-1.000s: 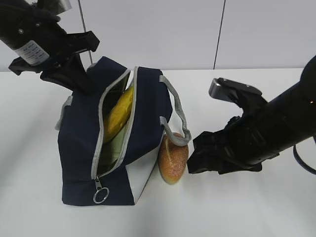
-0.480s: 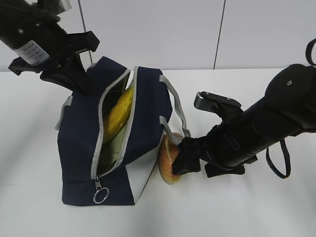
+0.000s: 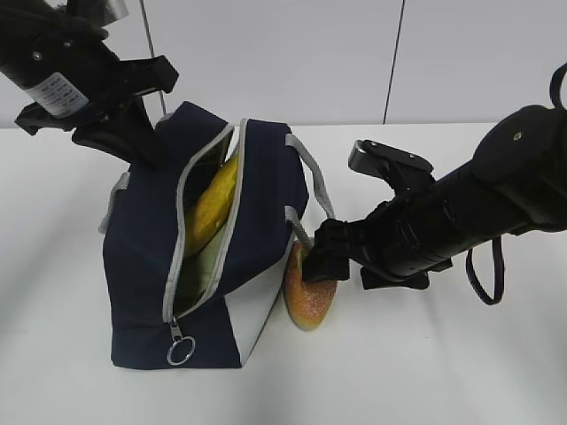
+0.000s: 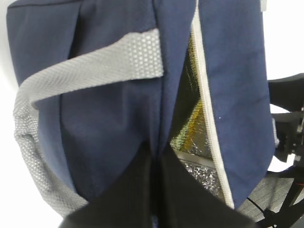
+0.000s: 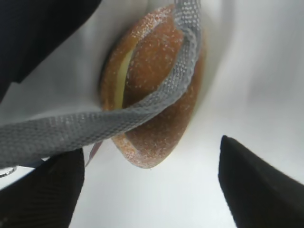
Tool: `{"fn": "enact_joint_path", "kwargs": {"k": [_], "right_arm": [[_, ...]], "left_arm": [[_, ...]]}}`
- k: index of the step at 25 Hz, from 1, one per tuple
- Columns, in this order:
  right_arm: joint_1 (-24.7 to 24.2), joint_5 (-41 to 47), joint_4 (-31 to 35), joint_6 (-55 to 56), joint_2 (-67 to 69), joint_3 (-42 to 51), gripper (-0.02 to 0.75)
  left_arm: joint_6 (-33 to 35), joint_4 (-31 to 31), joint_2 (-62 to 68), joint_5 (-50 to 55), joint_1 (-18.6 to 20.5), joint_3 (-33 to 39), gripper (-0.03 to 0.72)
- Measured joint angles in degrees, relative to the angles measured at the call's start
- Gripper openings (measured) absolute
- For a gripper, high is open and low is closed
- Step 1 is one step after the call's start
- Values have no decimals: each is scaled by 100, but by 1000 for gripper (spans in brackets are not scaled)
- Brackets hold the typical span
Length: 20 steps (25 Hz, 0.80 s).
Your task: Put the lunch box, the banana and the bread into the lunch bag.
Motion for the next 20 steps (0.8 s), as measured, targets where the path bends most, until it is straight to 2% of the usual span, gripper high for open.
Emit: {"fn": "enact_joint_path", "kwargs": {"k": [9,20], "right_arm": [[0,-206,131,-102,60,-148,654],[0,145,146,-137,708,-695,645]], "left_arm": [[0,0,0,11,0,0,-3],[0,0,0,46,0,0,-3]]}}
